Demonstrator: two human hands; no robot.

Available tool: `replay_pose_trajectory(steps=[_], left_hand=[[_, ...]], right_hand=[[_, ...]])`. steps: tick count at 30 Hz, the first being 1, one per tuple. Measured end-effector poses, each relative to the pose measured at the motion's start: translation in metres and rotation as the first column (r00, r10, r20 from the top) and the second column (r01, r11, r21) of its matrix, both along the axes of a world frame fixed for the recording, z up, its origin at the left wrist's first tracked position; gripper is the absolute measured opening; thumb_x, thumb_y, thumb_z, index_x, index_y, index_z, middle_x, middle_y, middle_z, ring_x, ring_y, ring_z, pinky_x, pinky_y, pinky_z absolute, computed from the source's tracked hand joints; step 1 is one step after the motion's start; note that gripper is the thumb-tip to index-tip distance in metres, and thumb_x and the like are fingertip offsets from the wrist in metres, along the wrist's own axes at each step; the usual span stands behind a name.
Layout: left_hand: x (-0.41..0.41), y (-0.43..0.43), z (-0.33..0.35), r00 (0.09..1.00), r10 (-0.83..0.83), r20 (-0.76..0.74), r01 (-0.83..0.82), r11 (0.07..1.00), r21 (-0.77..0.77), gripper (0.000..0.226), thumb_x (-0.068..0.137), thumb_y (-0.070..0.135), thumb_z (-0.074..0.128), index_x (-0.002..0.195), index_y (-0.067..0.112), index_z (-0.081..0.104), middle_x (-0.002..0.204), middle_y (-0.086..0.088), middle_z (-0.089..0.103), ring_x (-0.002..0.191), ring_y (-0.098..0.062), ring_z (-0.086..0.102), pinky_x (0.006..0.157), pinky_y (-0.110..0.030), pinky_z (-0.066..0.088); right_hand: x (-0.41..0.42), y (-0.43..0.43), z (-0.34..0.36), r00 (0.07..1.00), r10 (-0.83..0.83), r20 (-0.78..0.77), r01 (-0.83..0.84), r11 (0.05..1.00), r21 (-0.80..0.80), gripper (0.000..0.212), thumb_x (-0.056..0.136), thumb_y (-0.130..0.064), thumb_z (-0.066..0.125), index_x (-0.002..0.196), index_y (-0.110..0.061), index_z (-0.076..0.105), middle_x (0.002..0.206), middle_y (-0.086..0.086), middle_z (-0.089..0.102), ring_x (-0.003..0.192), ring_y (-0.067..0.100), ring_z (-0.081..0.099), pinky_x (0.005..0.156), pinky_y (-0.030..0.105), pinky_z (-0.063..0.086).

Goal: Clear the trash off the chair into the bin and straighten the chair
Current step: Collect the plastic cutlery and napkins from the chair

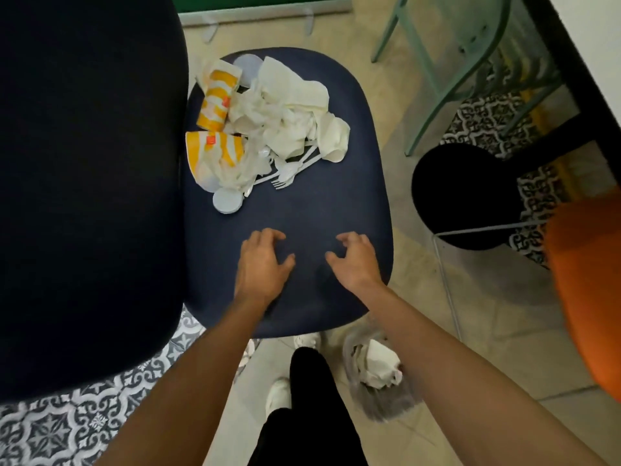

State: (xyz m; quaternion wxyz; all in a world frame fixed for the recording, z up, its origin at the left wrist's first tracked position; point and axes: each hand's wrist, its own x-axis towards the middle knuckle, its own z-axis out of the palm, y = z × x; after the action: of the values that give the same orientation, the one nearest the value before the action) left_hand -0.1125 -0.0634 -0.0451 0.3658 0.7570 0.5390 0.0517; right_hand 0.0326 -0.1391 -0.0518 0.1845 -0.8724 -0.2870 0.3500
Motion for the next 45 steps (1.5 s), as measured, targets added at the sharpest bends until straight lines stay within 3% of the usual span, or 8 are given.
replay_pose_trajectory(steps=[6,13,23,29,32,36,39,45], left_hand=[[0.013,0.06,-0.006,0.971,0.22,-0.093,-0.208,0.97,0.123,0.043,0.081,0.026,0.067,0.12,0.011,0.053,0.125,-0.015,0.046,0.118,-0.034,0.038,0.098,-0.041,0.034],[0.015,0.094,-0.025,0.94,0.252,-0.23,-0.219,0.963,0.158,0.049,0.079,0.034,0.068,0.121,0.015,0.05,0.129,-0.011,0.044,0.12,-0.032,0.039,0.095,-0.044,0.035],[0.003,0.13,-0.049,0.946,0.19,-0.263,-0.172,0.981,0.088,0.049,0.083,0.034,0.065,0.124,0.016,0.046,0.131,-0.009,0.042,0.12,-0.03,0.039,0.096,-0.043,0.035],[-0.008,0.132,-0.057,0.968,0.139,-0.21,-0.127,0.989,0.069,0.04,0.082,0.031,0.065,0.119,0.027,0.051,0.123,-0.005,0.043,0.113,-0.029,0.044,0.091,-0.042,0.04],[-0.011,0.131,-0.059,0.974,0.115,-0.197,-0.104,0.992,0.068,0.045,0.081,0.032,0.065,0.122,0.031,0.048,0.122,-0.005,0.044,0.11,-0.029,0.044,0.089,-0.042,0.041],[-0.008,0.13,-0.06,0.978,0.106,-0.181,-0.095,0.993,0.072,0.066,0.076,0.033,0.068,0.134,0.03,0.036,0.123,-0.009,0.043,0.106,-0.031,0.047,0.086,-0.044,0.045],[-0.008,0.127,-0.06,0.983,0.161,-0.091,-0.16,0.987,0.019,0.077,0.07,0.029,0.072,0.135,0.024,0.032,0.121,-0.011,0.042,0.106,-0.031,0.047,0.085,-0.042,0.047],[-0.011,0.12,-0.054,0.978,0.205,-0.032,-0.206,0.976,-0.063,0.079,0.064,0.018,0.074,0.13,0.017,0.031,0.122,-0.008,0.032,0.101,-0.03,0.051,0.079,-0.033,0.042]], right_hand=[[0.036,0.051,-0.01,0.994,0.11,-0.005,-0.11,0.993,-0.048,0.05,0.085,-0.024,0.065,0.13,-0.015,0.047,0.133,0.005,0.043,0.127,0.023,0.042,0.107,0.038,0.038],[0.045,0.121,-0.013,0.962,0.27,0.044,-0.269,0.962,-0.043,0.056,0.087,-0.02,0.062,0.138,-0.014,0.039,0.141,0.004,0.037,0.131,0.022,0.035,0.108,0.036,0.036],[0.041,0.184,-0.03,0.666,0.688,0.288,-0.666,0.723,-0.185,0.071,0.079,0.005,0.057,0.141,-0.016,0.03,0.139,0.006,0.037,0.127,0.027,0.037,0.099,0.038,0.038],[0.041,0.19,-0.054,0.518,0.786,0.336,-0.719,0.613,-0.327,0.078,0.082,0.0,0.055,0.147,-0.024,0.02,0.141,0.009,0.034,0.137,0.028,0.026,0.116,0.044,0.019],[0.038,0.192,-0.058,0.508,0.772,0.383,-0.69,0.631,-0.355,0.067,0.083,0.002,0.052,0.142,-0.02,0.029,0.132,0.011,0.04,0.13,0.03,0.034,0.118,0.048,0.011],[0.037,0.194,-0.059,0.497,0.766,0.407,-0.7,0.631,-0.333,0.052,0.085,0.004,0.046,0.133,-0.013,0.039,0.12,0.011,0.048,0.115,0.03,0.043,0.115,0.048,0.014],[0.033,0.19,-0.06,0.506,0.789,0.349,-0.727,0.608,-0.32,0.046,0.086,0.004,0.044,0.129,-0.011,0.038,0.119,0.012,0.05,0.111,0.031,0.045,0.098,0.042,0.031],[0.021,0.174,-0.059,0.623,0.759,0.189,-0.714,0.65,-0.259,0.042,0.085,0.001,0.046,0.125,-0.008,0.035,0.122,0.014,0.044,0.1,0.037,0.055,0.077,0.04,0.036]])
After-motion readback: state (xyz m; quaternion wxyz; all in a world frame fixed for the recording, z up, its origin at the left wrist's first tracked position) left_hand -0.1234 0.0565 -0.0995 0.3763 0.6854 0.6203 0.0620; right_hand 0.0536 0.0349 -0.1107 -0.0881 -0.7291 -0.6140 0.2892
